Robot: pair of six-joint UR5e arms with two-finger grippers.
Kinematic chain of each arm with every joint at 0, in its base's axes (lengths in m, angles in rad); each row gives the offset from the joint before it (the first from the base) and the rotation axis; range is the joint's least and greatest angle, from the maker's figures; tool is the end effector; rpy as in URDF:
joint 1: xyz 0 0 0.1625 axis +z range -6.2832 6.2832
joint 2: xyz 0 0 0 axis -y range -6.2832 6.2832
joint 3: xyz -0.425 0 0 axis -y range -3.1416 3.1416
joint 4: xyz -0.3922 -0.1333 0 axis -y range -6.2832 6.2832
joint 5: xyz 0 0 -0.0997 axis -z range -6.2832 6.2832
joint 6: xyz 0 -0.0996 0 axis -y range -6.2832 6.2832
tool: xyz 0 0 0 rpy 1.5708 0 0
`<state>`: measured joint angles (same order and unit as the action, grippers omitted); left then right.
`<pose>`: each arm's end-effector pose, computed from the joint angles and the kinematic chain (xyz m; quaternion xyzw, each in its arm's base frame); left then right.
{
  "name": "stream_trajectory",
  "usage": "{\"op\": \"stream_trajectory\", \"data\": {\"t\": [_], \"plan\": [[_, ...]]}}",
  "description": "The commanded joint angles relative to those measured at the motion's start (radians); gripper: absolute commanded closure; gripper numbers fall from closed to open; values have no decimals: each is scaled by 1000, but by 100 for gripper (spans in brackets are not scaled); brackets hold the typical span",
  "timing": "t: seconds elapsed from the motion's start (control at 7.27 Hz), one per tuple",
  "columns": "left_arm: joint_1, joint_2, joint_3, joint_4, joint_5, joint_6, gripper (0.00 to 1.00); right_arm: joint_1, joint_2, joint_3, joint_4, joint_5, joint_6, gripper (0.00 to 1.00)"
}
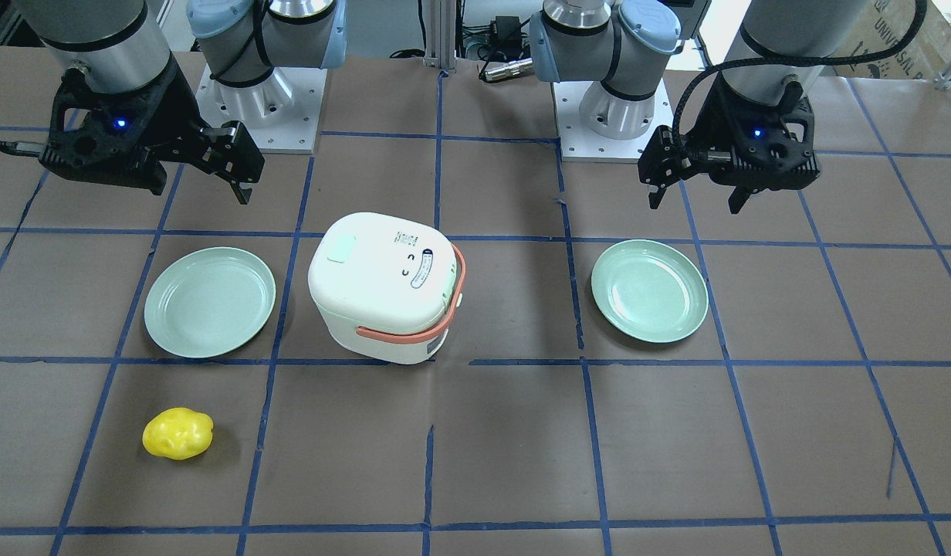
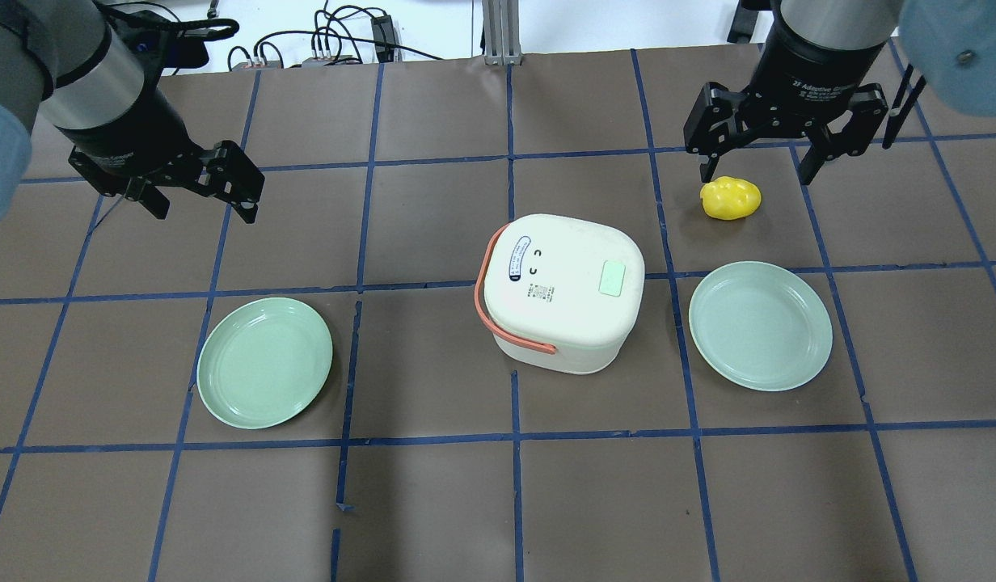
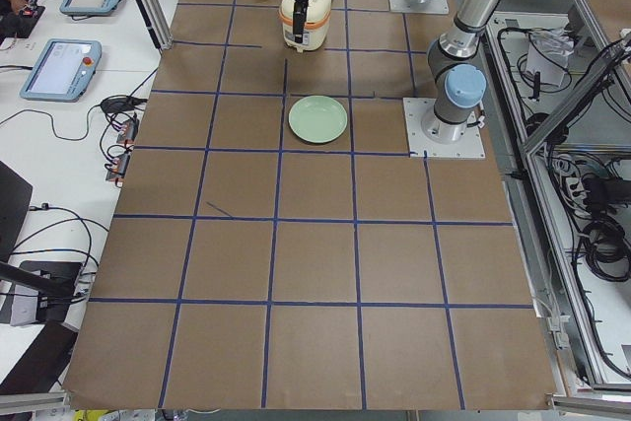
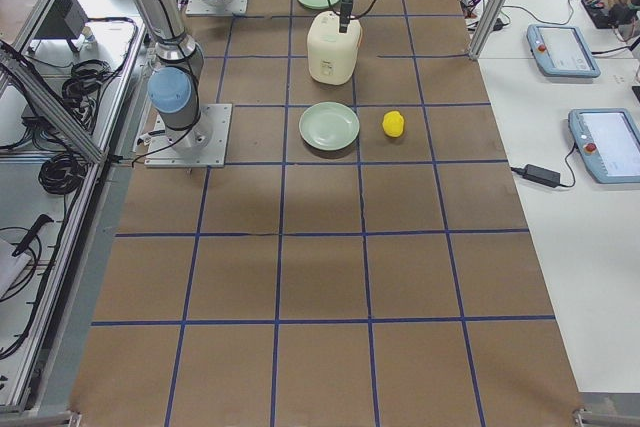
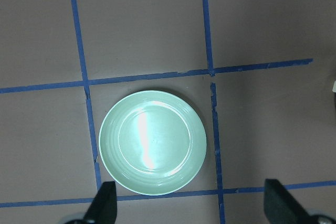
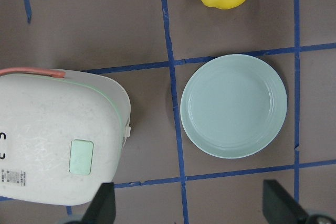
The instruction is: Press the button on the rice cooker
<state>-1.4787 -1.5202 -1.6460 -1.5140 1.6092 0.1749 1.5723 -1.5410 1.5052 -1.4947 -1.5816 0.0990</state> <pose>-0.0854 -0.4833 0.4810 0.0411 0.9988 -0.0134 0.0212 0.1330 -0.5000 0.4978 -0.0486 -0.9986 -0.0198 0.0064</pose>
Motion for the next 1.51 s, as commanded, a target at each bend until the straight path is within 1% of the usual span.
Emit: {"op": "stream_trajectory", "data": {"t": [0.0,0.28,0.41,0.55,0.69,0.83,0.96,1.1,1.24,1.38], "plan": [[0,0,0,0,0,0,0,0,-1,-2,4,0,1,0],[0,0,0,0,0,0,0,2,-2,1,16,5,-10,0],[0,0,0,0,0,0,0,3,-2,1,17,6,-43,6],[0,0,0,0,0,0,0,14,-2,3,17,5,-100,16],[0,0,0,0,0,0,0,24,-2,3,17,5,-94,24],[0,0,0,0,0,0,0,26,-1,3,17,6,-90,43],[0,0,0,0,0,0,0,26,-4,3,21,53,-85,75],[0,0,0,0,0,0,0,28,-20,3,25,69,-87,86],[0,0,0,0,0,0,0,35,-46,19,68,69,-99,91],[0,0,0,0,0,0,0,41,-68,76,53,77,-82,91]]}}
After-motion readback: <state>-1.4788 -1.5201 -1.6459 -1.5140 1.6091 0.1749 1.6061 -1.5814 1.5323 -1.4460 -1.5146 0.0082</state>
